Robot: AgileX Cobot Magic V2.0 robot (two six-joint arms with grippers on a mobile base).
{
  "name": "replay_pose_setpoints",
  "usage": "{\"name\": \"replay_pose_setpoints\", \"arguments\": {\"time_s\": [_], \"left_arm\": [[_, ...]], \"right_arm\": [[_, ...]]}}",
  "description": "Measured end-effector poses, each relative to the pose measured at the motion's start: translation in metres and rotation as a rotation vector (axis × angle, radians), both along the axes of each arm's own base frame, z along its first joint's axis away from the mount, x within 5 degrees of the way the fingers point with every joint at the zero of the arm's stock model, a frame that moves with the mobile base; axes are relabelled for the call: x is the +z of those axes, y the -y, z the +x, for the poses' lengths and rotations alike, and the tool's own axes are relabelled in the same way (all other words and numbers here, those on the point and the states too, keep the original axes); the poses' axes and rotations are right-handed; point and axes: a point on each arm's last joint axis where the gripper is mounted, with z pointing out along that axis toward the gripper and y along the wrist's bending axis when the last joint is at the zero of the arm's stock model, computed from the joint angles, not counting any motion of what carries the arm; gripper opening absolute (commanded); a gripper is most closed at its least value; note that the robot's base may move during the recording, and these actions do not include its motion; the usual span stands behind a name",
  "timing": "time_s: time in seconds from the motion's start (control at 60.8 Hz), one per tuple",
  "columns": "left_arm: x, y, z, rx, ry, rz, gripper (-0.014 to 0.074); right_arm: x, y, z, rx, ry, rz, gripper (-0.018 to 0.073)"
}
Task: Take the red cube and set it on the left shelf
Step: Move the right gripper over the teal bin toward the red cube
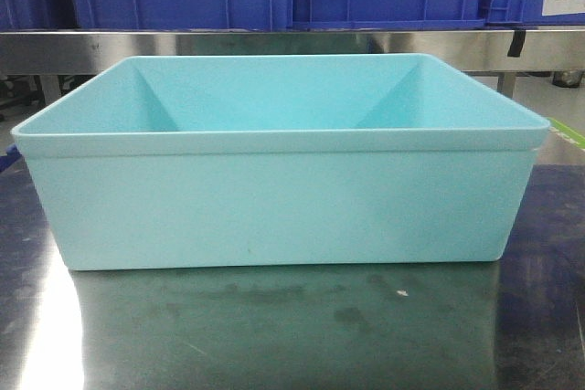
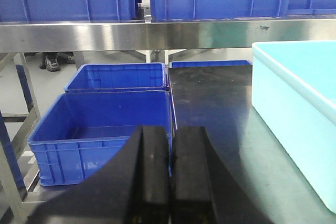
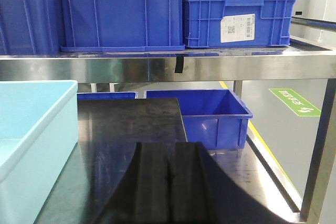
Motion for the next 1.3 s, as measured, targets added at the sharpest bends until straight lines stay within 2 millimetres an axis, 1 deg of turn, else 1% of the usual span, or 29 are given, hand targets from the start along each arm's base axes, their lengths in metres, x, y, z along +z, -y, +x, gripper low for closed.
{"name": "replay_pose_setpoints", "arguments": {"time_s": [0.79, 0.988, 1.202, 1.3], "left_arm": [[0.000, 0.000, 0.000, 0.000, 0.000, 0.000, 0.0102], [0.000, 0.000, 0.000, 0.000, 0.000, 0.000, 0.0102], [0.000, 0.000, 0.000, 0.000, 0.000, 0.000, 0.0102], [0.000, 0.000, 0.000, 0.000, 0.000, 0.000, 0.0102]], "right_arm": [[0.000, 0.000, 0.000, 0.000, 0.001, 0.000, 0.0050], [0.002, 0.000, 0.000, -0.002, 0.027, -0.001, 0.0050], [0.008, 0.001, -0.001, -0.005, 0.074, 0.014, 0.0050], [0.020, 0.000, -0.003, -0.001, 0.084, 0.019, 0.0050]]}}
